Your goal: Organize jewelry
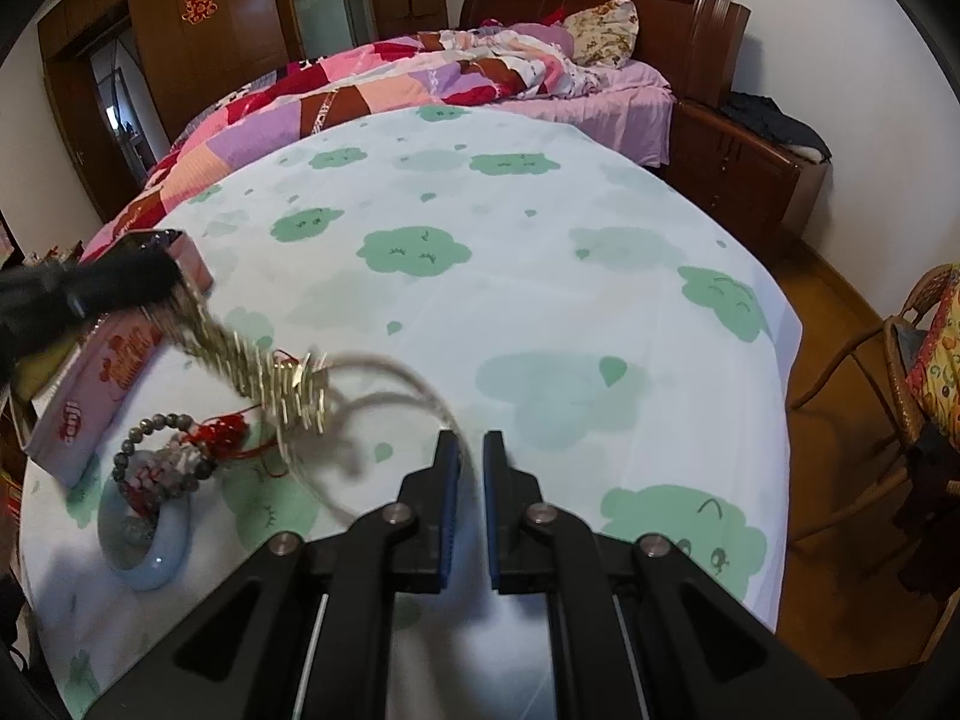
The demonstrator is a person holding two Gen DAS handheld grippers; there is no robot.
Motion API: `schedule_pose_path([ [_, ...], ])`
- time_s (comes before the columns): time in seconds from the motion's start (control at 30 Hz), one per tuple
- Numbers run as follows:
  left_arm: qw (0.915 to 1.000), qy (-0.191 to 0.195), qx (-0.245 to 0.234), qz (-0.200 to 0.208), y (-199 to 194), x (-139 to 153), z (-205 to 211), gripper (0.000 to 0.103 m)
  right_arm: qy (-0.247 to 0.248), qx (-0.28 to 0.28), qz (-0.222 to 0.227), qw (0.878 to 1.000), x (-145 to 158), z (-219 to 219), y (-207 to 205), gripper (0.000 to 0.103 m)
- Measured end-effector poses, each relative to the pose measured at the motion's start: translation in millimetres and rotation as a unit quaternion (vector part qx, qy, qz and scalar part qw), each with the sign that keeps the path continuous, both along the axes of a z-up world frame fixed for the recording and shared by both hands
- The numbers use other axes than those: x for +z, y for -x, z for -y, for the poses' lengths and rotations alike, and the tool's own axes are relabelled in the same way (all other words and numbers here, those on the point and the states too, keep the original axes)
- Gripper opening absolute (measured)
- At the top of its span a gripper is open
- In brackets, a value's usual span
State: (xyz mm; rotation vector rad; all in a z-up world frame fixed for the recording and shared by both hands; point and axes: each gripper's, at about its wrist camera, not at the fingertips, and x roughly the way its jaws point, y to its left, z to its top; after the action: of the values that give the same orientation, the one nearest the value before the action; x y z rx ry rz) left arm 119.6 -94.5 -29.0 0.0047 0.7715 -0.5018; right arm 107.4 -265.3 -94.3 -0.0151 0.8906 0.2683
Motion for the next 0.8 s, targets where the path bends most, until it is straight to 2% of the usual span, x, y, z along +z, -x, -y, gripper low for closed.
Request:
schedule_pose_path([
  [0.2, 0.9990, 0.038, 0.003, 0.024, 8, 32, -6, 0.004, -0.007, 0.008, 0.020, 1.000, 17, -4, 7, 0.008],
  [0.37, 0.9976, 0.055, 0.010, 0.039, 13, 50, -12, 0.004, -0.015, 0.019, 0.028, 0.999, 26, -9, 10, 0.008],
  [0.43, 0.9974, 0.051, 0.015, 0.048, 14, 55, -13, 0.004, -0.037, 0.029, 0.025, 0.999, 26, -8, 9, 0.008],
  [0.47, 0.9982, 0.029, 0.023, 0.046, 11, 54, -11, 0.004, -0.050, 0.034, 0.023, 0.998, 25, -7, 8, 0.008],
  [0.5, 0.9988, 0.005, 0.025, 0.041, 8, 50, -8, 0.004, -0.056, 0.035, 0.020, 0.998, 23, -8, 8, 0.017],
  [0.53, 0.9993, -0.007, 0.023, 0.029, 5, 45, -6, 0.004, -0.058, 0.035, 0.017, 0.998, 22, -8, 8, 0.035],
  [0.57, 0.9997, -0.004, 0.020, 0.016, 3, 40, -7, 0.004, -0.060, 0.035, 0.015, 0.997, 20, -8, 8, 0.043],
  [0.6, 0.9998, 0.002, 0.018, 0.007, 1, 36, -10, 0.004, -0.060, 0.033, 0.016, 0.998, 20, -8, 8, 0.047],
  [0.7, 0.9990, 0.036, 0.021, -0.019, -3, 29, -21, 0.004, -0.072, 0.042, 0.005, 0.997, 20, -9, 7, 0.047],
  [0.8, 0.9993, 0.030, 0.014, -0.017, 0, 31, -21, 0.004, -0.078, 0.073, 0.005, 0.994, 23, -20, 11, 0.047],
])
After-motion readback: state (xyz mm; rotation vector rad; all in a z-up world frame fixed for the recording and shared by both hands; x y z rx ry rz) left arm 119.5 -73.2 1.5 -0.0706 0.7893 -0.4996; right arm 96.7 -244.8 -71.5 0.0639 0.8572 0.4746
